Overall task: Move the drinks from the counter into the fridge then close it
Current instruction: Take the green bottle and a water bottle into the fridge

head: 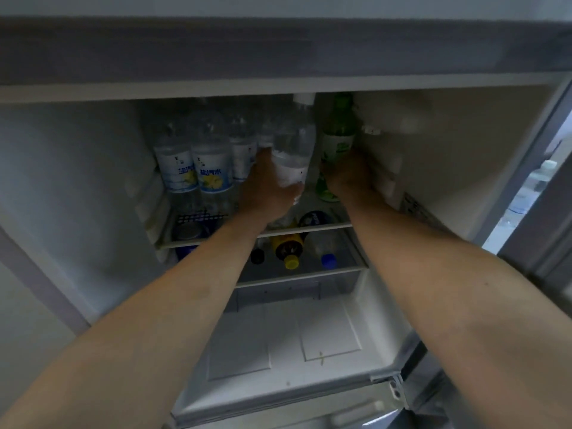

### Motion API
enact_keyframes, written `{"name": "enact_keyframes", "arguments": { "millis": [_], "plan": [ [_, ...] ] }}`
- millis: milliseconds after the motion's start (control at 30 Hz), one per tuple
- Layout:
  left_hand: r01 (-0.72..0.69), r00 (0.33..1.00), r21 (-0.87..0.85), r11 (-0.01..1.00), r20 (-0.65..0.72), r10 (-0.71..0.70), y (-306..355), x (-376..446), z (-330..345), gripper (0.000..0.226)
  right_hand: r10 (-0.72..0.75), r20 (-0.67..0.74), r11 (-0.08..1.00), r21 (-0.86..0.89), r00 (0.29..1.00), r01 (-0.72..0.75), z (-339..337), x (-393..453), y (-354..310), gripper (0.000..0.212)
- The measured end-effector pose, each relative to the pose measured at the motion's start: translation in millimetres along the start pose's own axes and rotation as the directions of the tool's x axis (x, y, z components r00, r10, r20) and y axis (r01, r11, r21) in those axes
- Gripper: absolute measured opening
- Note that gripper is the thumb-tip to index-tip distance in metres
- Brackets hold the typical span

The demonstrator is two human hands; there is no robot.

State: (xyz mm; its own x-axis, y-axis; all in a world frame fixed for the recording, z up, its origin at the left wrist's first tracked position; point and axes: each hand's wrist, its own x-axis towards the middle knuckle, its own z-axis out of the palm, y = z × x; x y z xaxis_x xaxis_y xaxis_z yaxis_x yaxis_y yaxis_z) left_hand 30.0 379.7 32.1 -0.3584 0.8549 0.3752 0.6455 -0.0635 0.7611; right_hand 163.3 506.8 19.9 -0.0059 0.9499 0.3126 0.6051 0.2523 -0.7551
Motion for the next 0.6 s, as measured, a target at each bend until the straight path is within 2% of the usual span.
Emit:
{"name": "enact_keyframes", "arguments": {
  "millis": [133,233,300,433,600],
  "plan": [
    [-0.001,0.998,-0.079,0.997,-0.055,-0.003,6,10,36,0.079,0.052,0.045,0.993,-0.113,0.998,-0.046,-3,11,-1,0.038],
    [0.049,0.995,-0.137,0.989,-0.080,-0.060,5,25,46,0.079,0.089,0.126,0.970,-0.238,0.988,-0.057,-2,24,0,0.043],
    [0.072,0.992,-0.170,0.983,-0.087,-0.088,2,31,48,0.079,0.098,0.167,0.965,-0.258,0.981,-0.052,1,31,1,0.050],
    [0.021,0.992,-0.171,0.985,-0.120,-0.042,1,25,51,0.075,0.101,0.204,0.948,-0.316,0.974,-0.032,8,40,2,0.057],
    [0.067,0.995,-0.089,0.994,-0.066,-0.073,2,23,44,0.088,0.128,0.193,0.941,-0.335,0.973,-0.057,19,45,1,0.051]
  ]
}}
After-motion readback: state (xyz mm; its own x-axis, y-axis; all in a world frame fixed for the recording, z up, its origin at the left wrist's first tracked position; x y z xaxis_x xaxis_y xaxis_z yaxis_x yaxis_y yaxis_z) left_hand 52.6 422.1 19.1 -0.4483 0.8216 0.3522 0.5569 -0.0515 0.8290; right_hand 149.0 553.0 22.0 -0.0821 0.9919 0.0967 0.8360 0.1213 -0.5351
